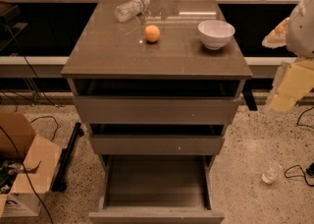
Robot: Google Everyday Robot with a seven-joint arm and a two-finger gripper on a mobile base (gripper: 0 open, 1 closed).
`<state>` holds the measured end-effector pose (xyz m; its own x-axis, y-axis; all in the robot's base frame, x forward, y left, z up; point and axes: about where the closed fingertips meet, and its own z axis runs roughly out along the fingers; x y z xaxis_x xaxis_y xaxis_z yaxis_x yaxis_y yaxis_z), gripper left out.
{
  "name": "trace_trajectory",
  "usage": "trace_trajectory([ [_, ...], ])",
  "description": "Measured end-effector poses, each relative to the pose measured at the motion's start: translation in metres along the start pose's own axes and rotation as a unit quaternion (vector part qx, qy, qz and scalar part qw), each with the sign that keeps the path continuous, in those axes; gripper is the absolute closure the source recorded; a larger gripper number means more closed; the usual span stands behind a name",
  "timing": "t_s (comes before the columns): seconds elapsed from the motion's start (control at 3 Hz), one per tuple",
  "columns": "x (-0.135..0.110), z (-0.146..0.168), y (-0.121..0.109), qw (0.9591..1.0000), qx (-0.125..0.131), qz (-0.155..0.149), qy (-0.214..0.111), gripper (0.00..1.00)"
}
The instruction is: Close bottom drawer
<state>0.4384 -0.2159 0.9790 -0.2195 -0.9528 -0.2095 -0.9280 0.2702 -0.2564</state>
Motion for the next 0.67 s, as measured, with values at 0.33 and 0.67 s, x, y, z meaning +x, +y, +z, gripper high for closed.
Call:
trace_trajectory([
  [0.33, 0.0, 0.023, 0.015, 0.9995, -0.012, 0.003, -0.029, 0.41],
  [0.67, -0.004, 0.061, 0.046, 0.9967, -0.027, 0.003, -0.076, 0.64],
])
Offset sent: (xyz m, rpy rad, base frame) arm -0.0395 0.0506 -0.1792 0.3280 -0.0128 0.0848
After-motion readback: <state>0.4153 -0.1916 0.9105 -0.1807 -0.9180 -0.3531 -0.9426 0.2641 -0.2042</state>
